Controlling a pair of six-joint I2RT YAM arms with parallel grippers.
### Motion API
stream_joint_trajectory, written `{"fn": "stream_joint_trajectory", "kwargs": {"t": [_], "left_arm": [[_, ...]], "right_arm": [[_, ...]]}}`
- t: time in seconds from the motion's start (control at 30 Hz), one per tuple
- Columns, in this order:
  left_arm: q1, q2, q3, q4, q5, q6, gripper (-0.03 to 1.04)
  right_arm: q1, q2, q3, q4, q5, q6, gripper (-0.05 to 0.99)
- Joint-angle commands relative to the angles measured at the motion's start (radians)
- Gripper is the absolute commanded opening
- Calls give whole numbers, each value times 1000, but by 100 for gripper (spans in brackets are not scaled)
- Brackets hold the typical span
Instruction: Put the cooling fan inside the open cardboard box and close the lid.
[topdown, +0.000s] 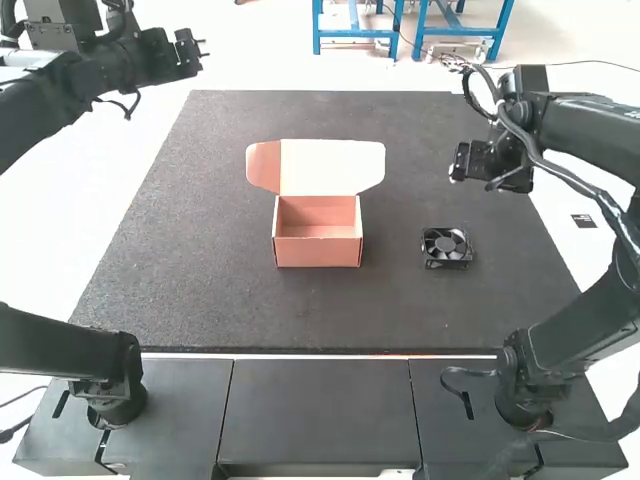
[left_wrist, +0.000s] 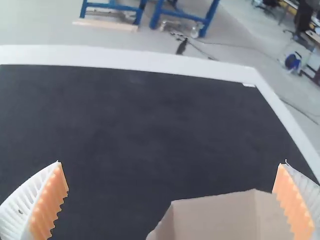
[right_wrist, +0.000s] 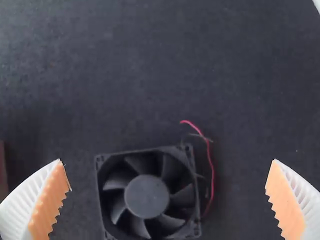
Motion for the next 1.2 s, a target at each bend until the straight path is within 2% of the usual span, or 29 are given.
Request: {"fn": "stream_joint_trajectory", "kwargs": {"t": [0.0,0.23,0.43,0.7,1.17], "left_arm": [[-3,-8,67,8,80,12,97],[-83,50,145,-144,86,55,97],[-117,55,153,-168,84,64,97],[-111,52,126,-179,83,72,97],[-91,44,96,-180,83,93,97]], "right_arm": [[-59,-34,-33,-5,0,-30,91],[-199,-65,-140,-9,-46,-186,91],[-217,-70,-228,-3,-71,-255,91],[-177,-34,-308,98,-71,-267,91],[-168,102,-321,241,-71,-275,91]]}}
